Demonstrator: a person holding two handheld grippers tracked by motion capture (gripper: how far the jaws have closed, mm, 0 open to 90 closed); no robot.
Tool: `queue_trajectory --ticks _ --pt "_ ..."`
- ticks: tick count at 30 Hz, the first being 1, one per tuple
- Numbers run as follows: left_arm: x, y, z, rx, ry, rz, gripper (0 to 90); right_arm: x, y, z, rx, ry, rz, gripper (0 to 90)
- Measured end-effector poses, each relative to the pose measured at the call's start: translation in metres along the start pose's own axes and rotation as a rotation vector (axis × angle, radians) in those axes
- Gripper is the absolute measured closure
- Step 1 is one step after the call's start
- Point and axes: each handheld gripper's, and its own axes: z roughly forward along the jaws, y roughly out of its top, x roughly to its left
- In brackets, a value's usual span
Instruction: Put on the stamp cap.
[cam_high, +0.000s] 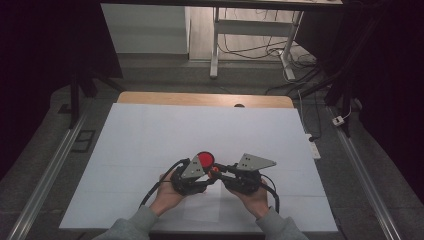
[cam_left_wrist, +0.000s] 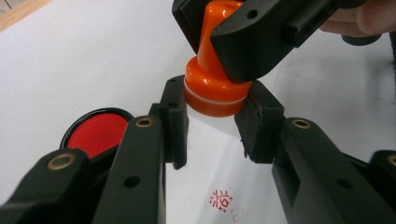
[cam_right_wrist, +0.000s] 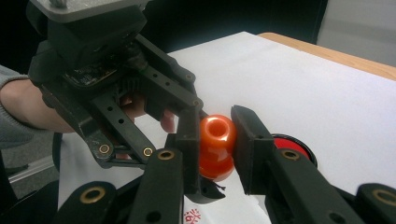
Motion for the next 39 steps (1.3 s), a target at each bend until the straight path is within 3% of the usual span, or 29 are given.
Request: queue_trajectory --ticks 22,27,39 --pt "0.0032 -0.0007 0.0004 -0.018 -0.01 -0.02 59.7 -0.0009 0.0014 -0.0011 -0.006 0.003 -0.001 72.3" --pt "0.0039 -0.0007 -0.0002 -0.022 0.001 -0.027 52.2 -0.0025 0.0011 -0.0021 -0.008 -0.01 0.002 72.3" --pt "0.0049 -0.0038 -0.0013 0.024 0.015 -0.032 37.5 -0.0043 0.0012 -0.004 -0.013 -0.019 0.002 72.3"
